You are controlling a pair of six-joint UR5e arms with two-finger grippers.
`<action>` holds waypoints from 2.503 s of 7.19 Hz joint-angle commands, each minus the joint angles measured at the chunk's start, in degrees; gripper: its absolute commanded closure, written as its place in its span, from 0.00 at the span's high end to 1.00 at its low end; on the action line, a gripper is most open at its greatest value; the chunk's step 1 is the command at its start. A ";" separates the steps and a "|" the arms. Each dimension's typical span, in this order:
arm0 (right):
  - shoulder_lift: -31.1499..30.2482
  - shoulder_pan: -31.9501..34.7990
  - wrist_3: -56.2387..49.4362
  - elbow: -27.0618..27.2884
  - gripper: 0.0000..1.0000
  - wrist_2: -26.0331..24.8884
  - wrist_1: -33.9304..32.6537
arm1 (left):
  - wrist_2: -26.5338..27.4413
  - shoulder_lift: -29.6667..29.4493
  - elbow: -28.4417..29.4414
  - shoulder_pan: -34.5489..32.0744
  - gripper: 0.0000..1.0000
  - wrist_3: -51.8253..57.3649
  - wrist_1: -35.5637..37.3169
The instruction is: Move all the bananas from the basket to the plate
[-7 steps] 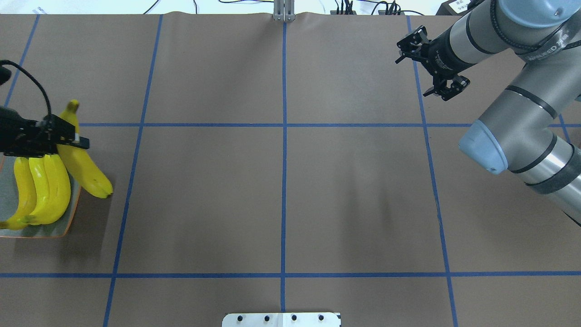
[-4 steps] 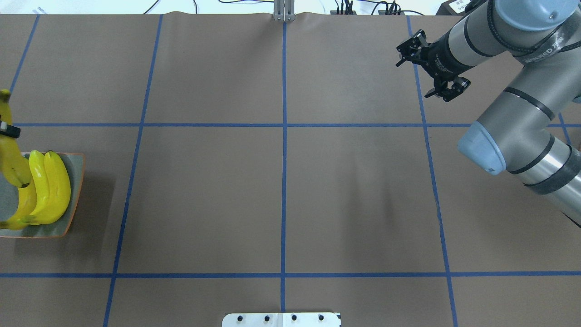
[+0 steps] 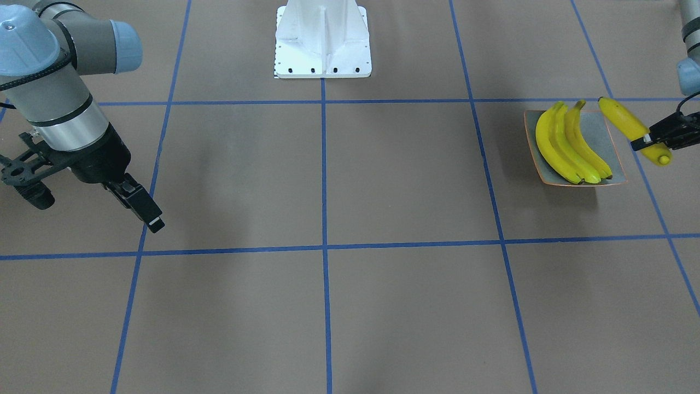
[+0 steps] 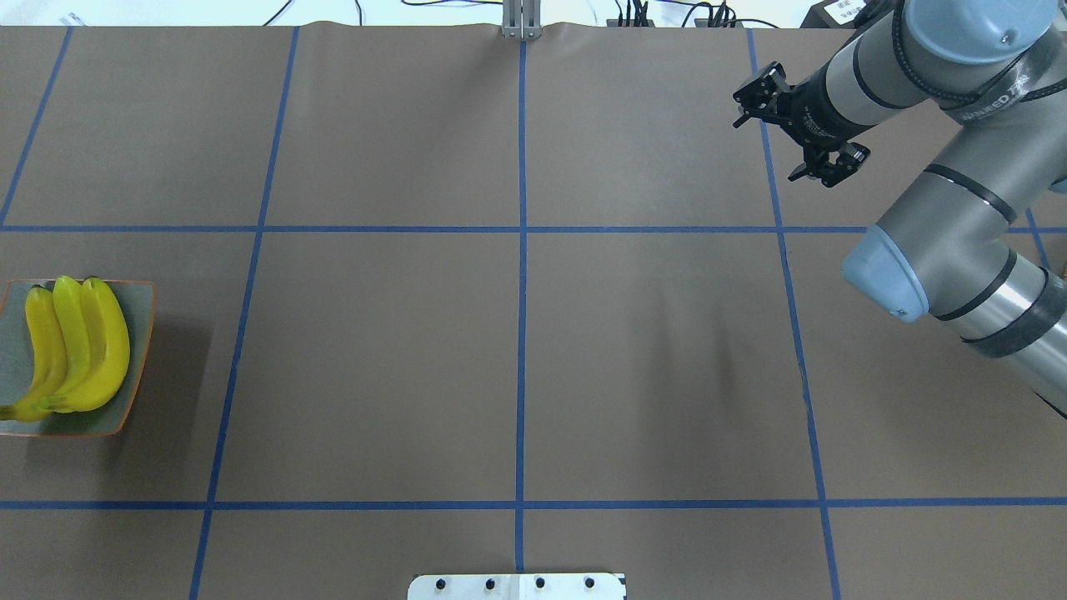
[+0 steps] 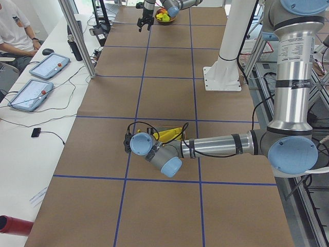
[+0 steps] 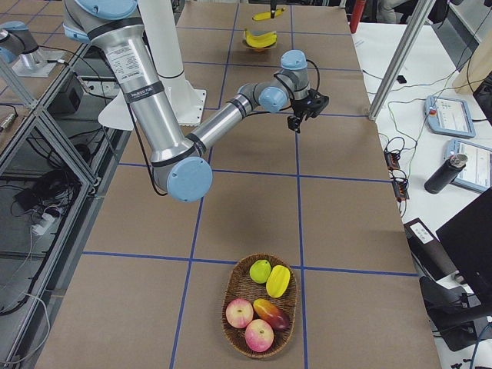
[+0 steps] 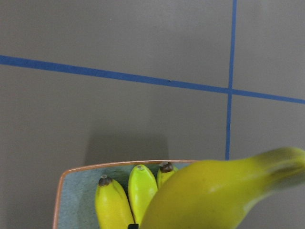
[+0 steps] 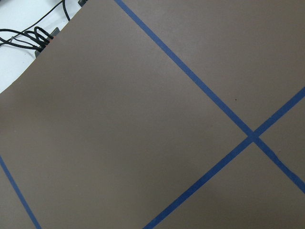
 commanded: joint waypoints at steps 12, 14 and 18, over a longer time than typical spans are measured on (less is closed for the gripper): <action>0.57 -0.37 0.32 -0.04 1.00 -0.24 0.00 | 1.12 1.56 4.10 7.59 0.00 10.67 -3.75; 0.57 -0.37 0.41 0.23 1.00 -0.24 0.00 | 1.12 1.29 4.01 8.37 0.00 10.75 -3.75; 0.48 -0.37 0.50 0.31 1.00 -0.24 0.00 | 1.20 1.12 3.74 9.34 0.50 10.40 -3.75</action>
